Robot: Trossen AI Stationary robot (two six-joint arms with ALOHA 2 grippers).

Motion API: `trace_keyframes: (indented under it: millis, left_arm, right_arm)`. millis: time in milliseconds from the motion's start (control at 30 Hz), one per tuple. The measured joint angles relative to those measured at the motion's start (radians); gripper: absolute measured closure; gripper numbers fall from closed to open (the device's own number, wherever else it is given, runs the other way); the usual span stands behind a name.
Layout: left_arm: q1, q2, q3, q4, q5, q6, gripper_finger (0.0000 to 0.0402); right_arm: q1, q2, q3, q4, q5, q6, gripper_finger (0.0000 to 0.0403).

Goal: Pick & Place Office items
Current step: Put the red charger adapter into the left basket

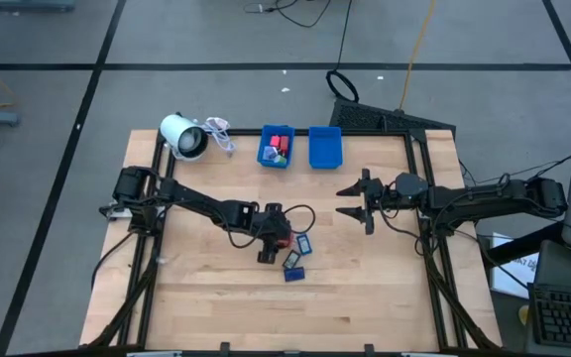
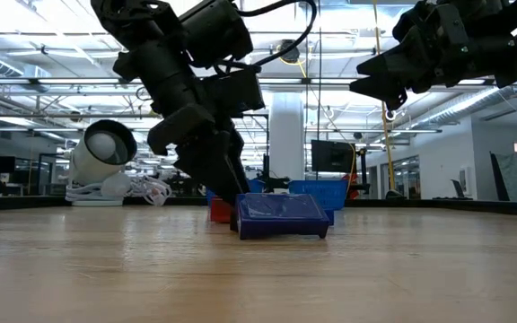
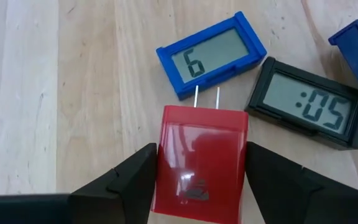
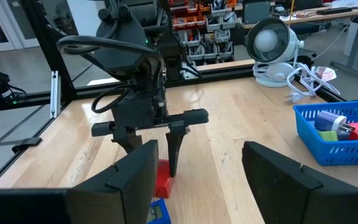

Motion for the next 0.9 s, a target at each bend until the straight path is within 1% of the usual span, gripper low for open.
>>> trace_keyframes:
  millis: [133,267,400,500,633,900]
  left_arm:
    - [0.0,0.006,0.0,0.0,0.0,0.001,0.0165]
    - [-0.001,0.058,0.001,0.024,0.009,-0.064,0.0152]
    - [-0.007,0.102,0.003,0.051,0.003,-0.08,0.0141]
    - [-0.006,0.109,0.004,0.055,0.005,-0.093,0.0138]
    - [-0.005,0.096,0.002,0.072,0.004,-0.114,0.0148]
    - [-0.005,0.079,0.0,0.089,-0.003,-0.118,0.0188]
  right_arm:
    - [0.0,0.0,0.0,0.0,0.0,0.0,0.0181]
    - [0.0,0.0,0.0,0.0,0.0,0.0,0.0181]
    - [0.0,0.0,0.001,0.001,-0.003,0.0,0.0181]
    - [0.0,0.0,0.001,0.0,-0.003,0.0,0.0181]
    - [0.0,0.0,0.001,0.001,-0.003,0.0,0.0181]
    - [0.0,0.0,0.001,0.001,-0.003,0.0,0.0181]
